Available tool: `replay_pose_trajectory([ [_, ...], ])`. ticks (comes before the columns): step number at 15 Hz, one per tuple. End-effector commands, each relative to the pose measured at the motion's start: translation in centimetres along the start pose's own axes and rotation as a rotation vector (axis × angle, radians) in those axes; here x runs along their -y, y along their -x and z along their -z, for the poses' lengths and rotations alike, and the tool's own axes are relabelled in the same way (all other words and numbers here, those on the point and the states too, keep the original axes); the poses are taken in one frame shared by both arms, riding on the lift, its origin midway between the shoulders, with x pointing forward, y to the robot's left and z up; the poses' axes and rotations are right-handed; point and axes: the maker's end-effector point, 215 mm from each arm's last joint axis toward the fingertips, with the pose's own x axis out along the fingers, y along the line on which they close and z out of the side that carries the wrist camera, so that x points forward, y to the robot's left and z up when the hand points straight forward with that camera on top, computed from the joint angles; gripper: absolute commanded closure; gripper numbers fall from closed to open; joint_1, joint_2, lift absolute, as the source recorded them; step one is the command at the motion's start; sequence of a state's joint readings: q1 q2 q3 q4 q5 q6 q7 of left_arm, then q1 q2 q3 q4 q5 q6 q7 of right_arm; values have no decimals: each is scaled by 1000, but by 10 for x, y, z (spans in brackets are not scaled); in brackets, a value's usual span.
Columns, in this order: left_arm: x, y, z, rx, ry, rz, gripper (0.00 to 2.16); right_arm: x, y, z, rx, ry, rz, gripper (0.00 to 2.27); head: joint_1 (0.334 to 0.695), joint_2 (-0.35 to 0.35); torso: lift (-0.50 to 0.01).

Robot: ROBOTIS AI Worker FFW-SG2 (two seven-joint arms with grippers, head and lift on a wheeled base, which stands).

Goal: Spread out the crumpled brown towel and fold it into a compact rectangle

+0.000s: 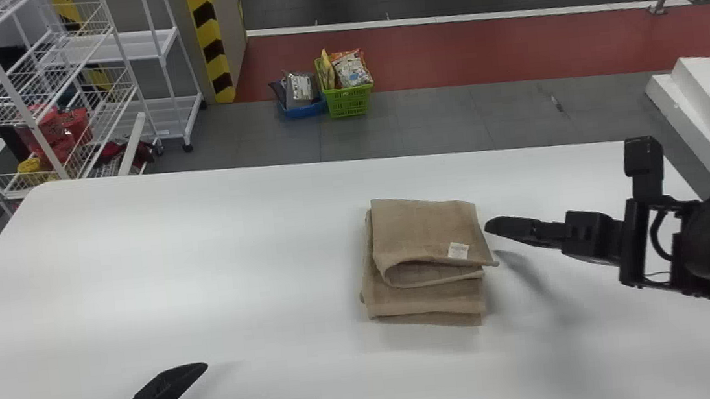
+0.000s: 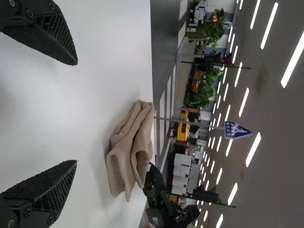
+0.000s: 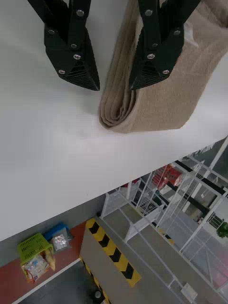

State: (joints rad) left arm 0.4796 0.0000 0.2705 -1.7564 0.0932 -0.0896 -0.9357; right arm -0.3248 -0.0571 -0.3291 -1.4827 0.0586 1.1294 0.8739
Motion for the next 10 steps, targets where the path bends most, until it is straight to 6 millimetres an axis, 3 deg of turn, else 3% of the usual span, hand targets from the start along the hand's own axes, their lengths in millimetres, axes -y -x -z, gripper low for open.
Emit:
replay_pose_trajectory([
  [1,3,-4,-2,5,-1,6,73,9,41,2,7,163,117,83,695,-37,-127],
  [2,2,-6,-3,5,-5,6,73,-4,52,-6,29,242,109,90,695,-51,-127],
  [4,6,-9,-2,3,-4,14,73,-52,59,-17,39,475,46,130,695,-77,-127],
  [6,5,-7,-2,0,-3,11,73,-106,51,-13,-4,733,-48,134,695,-64,-127],
  [7,4,-6,-1,-3,-1,8,73,-123,48,-7,-43,816,-88,151,695,-45,-127],
  [9,4,-3,-1,-5,-1,6,73,-138,41,2,-140,973,-105,174,695,20,-127],
  [10,5,-3,0,-6,0,6,73,-136,38,4,-174,1024,-83,194,695,38,-127],
])
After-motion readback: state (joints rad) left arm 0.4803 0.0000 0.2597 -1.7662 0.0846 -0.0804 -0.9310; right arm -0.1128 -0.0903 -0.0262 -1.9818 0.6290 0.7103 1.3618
